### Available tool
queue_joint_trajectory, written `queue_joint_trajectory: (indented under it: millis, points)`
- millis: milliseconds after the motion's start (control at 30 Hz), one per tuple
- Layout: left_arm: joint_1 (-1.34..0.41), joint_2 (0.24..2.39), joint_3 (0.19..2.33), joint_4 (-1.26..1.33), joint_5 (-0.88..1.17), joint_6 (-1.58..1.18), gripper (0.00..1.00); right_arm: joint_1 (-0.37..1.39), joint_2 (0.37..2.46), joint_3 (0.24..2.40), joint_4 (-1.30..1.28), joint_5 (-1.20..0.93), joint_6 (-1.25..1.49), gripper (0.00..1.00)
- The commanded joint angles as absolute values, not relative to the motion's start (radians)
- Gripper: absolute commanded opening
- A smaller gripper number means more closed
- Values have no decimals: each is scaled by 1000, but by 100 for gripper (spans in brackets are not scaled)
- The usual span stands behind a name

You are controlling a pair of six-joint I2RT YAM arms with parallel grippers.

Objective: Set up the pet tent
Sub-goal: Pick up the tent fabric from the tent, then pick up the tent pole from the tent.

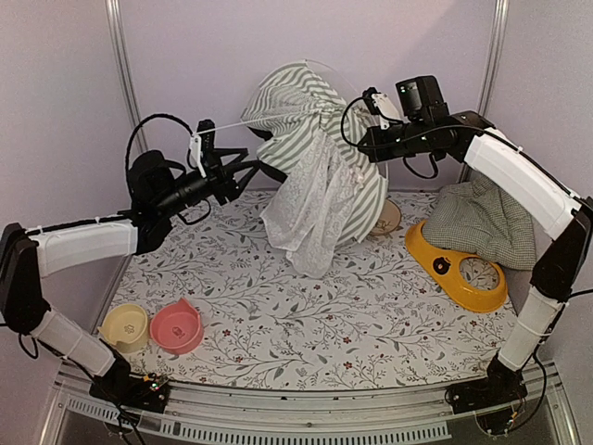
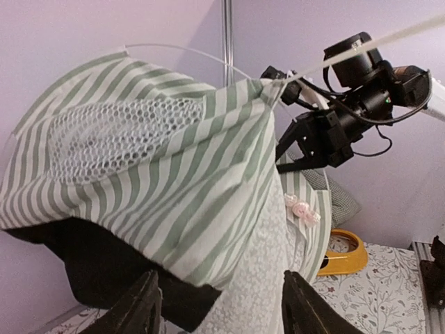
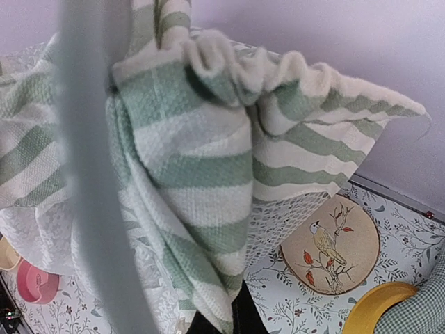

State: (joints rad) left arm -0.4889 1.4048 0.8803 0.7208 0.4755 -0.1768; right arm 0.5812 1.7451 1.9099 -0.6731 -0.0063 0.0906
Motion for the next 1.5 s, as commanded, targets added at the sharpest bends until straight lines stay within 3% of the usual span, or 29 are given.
queue_joint_trajectory:
  millis: [0, 233, 300, 433, 567, 800, 1100, 1167, 1333, 1400, 1467]
  points:
    - [-538, 1507, 1046, 675, 423, 25, 60, 565, 1735, 1890, -703, -23, 129, 0]
    - [-602, 1628, 1221, 547, 382, 125, 55, 565, 1737, 1892, -709, -9, 131, 0]
    - [-609, 1653, 1262, 519, 368, 124, 42, 563, 1738, 1891, -712, 17, 133, 0]
    - [-612, 1604, 1205, 525, 333, 99, 0, 486, 1716, 1845, -701, 41, 155, 0]
    - [-612, 1385, 974, 676, 351, 14, 0, 337, 1691, 1740, -657, 23, 173, 0]
    - [-599, 936, 653, 667, 234, -62, 0, 189, 1708, 1637, -600, -34, 197, 0]
    - [-603, 1016, 692, 558, 352, -70, 0, 271, 1650, 1520, -520, -114, 177, 0]
    - [-603, 1028, 703, 545, 362, -67, 0, 275, 1630, 1497, -522, -126, 164, 13]
    - [-601, 1060, 752, 474, 370, -63, 0, 291, 1545, 1440, -543, -60, 121, 62]
    - [-601, 1078, 775, 450, 372, -67, 0, 301, 1504, 1431, -549, -34, 109, 73]
    - [-601, 1101, 795, 436, 382, -73, 0, 325, 1467, 1429, -551, -1, 87, 96]
